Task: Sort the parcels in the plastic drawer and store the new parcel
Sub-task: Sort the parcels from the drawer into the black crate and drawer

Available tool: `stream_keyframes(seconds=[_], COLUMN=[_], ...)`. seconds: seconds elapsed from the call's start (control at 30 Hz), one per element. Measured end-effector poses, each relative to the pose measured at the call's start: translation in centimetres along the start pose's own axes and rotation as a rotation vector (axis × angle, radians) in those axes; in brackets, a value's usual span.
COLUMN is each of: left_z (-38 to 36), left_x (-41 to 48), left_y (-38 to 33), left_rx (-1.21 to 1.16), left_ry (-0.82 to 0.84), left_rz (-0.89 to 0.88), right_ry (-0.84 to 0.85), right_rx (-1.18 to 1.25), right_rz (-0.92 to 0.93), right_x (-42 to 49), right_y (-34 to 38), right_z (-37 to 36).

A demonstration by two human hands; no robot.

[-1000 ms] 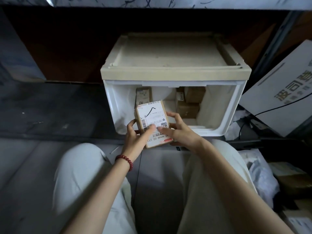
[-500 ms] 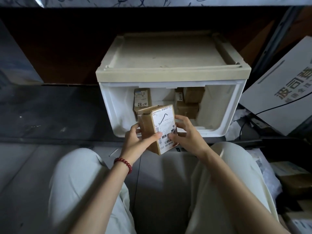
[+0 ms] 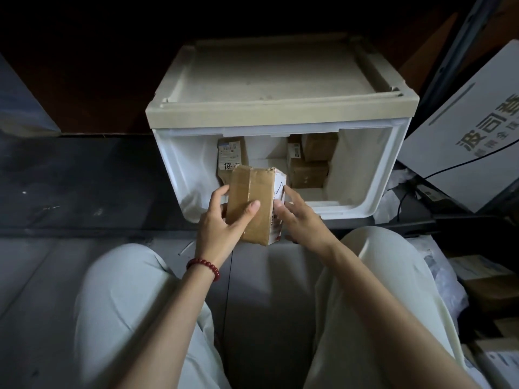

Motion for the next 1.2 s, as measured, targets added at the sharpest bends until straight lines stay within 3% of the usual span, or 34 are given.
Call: stream_keyframes(seconds=[0.13, 0.5, 0.73, 0.87, 1.2], left_z=[-0.2, -0.9, -0.7, -0.9, -0.7], left_x=[0.3, 0.8, 0.3, 0.5, 0.0], left_y=[-0.7, -0.8, -0.7, 0.0, -0.1], left_rx=[-0.044, -0.071, -0.211, -0.175, -0.109], left_ry=[-0.034, 0.051, 0.073, 0.081, 0.075], left_rz=[-0.035, -0.095, 0.029, 0.153, 0.123], right_ry=[0.036, -0.025, -0.023, -0.030, -0.195], right_rx=[0.170, 0.207, 0.283, 0.276, 0.310], right_rz=[-0.118, -0.189, -0.179, -0.152, -0.150], right_x=[-0.5, -0.5, -0.6, -0.6, 0.0], right_y=[0.5, 0.0, 0.4, 0.6, -0.3], right_z=[-0.1, -0.3, 0.0, 0.1, 1.1])
Point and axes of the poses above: each hand's wrist, its own x-axis towards the middle knuckle, its own z-axis out of the back of the hand, y = z × x, the point moved 5 cm from there along x, towards the middle knuckle, and after that the axes turned 3 degrees about -z, right-handed, at the moved point
